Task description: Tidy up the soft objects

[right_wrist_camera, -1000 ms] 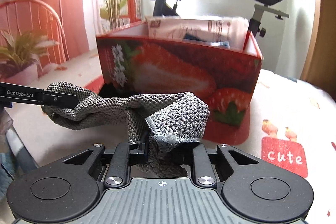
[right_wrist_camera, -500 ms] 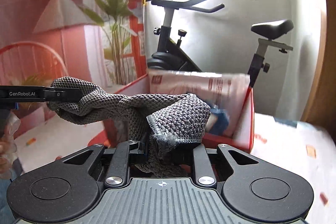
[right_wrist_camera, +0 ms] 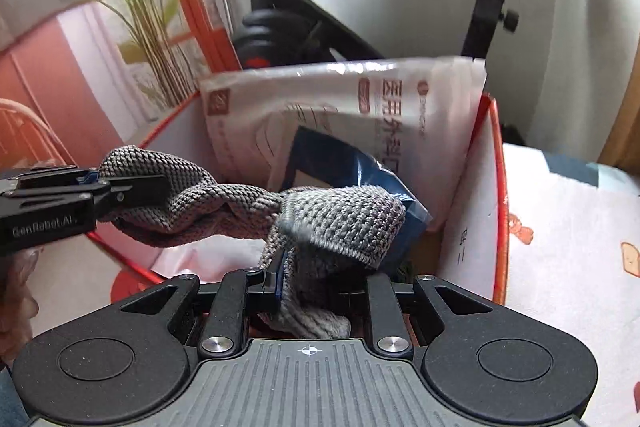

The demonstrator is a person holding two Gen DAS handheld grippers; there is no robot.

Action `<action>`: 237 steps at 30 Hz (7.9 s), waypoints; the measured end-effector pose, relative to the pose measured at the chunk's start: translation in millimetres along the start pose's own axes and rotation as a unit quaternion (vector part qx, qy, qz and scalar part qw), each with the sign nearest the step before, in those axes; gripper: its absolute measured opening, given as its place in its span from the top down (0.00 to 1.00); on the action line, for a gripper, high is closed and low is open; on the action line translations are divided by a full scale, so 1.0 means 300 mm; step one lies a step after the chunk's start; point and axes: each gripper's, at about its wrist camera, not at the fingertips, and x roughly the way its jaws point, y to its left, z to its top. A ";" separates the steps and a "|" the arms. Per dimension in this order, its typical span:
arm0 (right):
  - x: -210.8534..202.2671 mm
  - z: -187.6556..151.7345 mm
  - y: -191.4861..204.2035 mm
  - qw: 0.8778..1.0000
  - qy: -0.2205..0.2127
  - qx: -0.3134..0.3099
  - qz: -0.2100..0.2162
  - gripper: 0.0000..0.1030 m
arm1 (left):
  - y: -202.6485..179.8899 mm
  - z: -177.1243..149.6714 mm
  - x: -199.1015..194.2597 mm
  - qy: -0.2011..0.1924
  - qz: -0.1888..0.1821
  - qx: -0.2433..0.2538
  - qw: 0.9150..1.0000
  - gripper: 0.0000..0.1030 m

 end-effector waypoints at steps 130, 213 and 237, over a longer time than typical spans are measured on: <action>0.034 -0.592 0.233 0.985 -0.086 -0.148 0.015 0.80 | 0.052 -0.581 -0.155 -0.006 -0.039 -0.089 0.995 0.77; -0.903 -0.246 0.309 0.937 -0.340 -0.017 -0.076 0.00 | -0.263 -0.033 -0.929 -0.213 0.169 0.036 0.962 0.00; -1.195 -0.442 0.475 0.932 -0.354 0.005 -0.082 0.00 | -0.333 -0.111 -1.207 -0.220 0.172 0.001 0.960 0.00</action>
